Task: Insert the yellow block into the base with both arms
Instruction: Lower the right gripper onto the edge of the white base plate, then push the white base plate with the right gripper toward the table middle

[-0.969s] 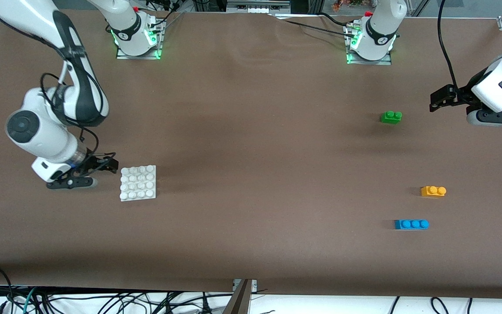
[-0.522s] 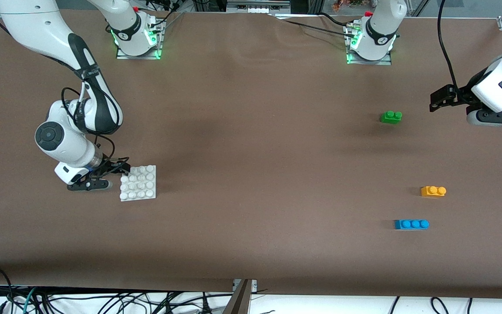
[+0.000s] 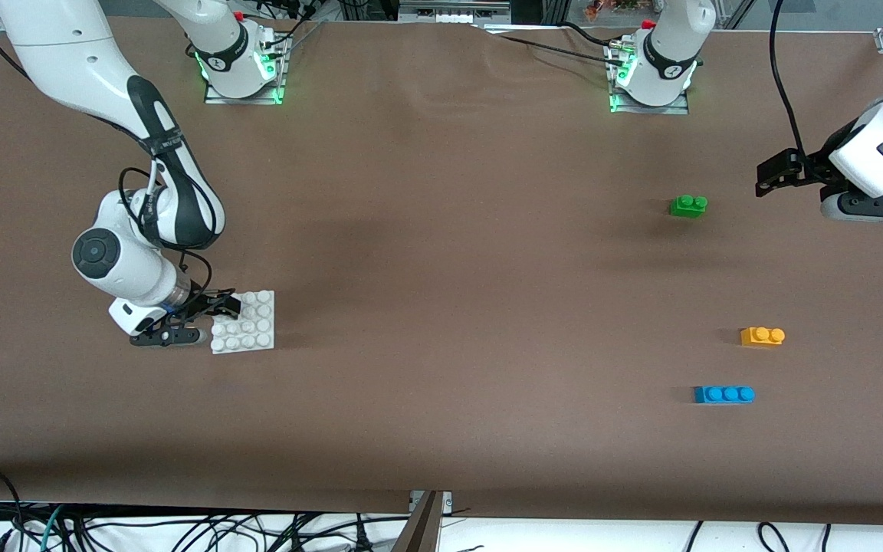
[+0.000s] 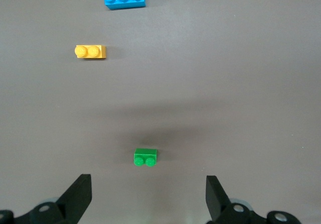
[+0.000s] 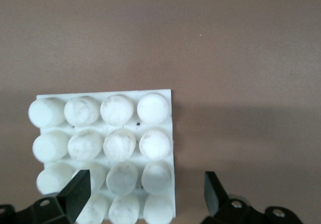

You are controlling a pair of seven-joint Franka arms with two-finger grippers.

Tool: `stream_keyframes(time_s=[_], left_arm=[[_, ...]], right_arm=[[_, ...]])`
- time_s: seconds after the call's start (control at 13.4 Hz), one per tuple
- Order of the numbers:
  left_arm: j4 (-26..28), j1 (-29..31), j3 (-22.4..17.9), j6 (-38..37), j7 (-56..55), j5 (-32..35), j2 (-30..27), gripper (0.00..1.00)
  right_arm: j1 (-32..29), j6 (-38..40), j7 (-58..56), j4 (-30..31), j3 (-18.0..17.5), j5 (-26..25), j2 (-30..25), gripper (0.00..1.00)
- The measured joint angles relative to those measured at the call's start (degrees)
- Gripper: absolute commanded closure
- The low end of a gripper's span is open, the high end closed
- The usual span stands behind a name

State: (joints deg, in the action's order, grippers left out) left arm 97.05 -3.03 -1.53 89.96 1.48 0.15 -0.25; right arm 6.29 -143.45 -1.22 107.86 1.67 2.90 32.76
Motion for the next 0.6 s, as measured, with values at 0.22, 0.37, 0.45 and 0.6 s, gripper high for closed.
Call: stream_keyframes(time_s=[0.22, 0.37, 0.45, 0.6], left_arm=[[0.0, 0.0, 0.0, 0.0, 0.0, 0.0, 0.0, 0.0], [0.0, 0.0, 0.0, 0.0, 0.0, 0.0, 0.0, 0.0], [0.0, 0.0, 0.0, 0.0, 0.0, 0.0, 0.0, 0.0], [0.0, 0.0, 0.0, 0.0, 0.0, 0.0, 0.0, 0.0]], right_arm=[[-0.32, -1.7, 0.0, -0.12, -0.05, 0.03, 1.4, 0.0], [-0.7, -1.81, 0.0, -0.63, -0.22, 0.06, 1.87, 0.0], [-0.83, -1.81, 0.0, -1.02, -0.4, 0.27, 2.18, 0.0], [-0.87, -1.81, 0.0, -1.74, -0.87, 1.26, 2.87, 0.0]])
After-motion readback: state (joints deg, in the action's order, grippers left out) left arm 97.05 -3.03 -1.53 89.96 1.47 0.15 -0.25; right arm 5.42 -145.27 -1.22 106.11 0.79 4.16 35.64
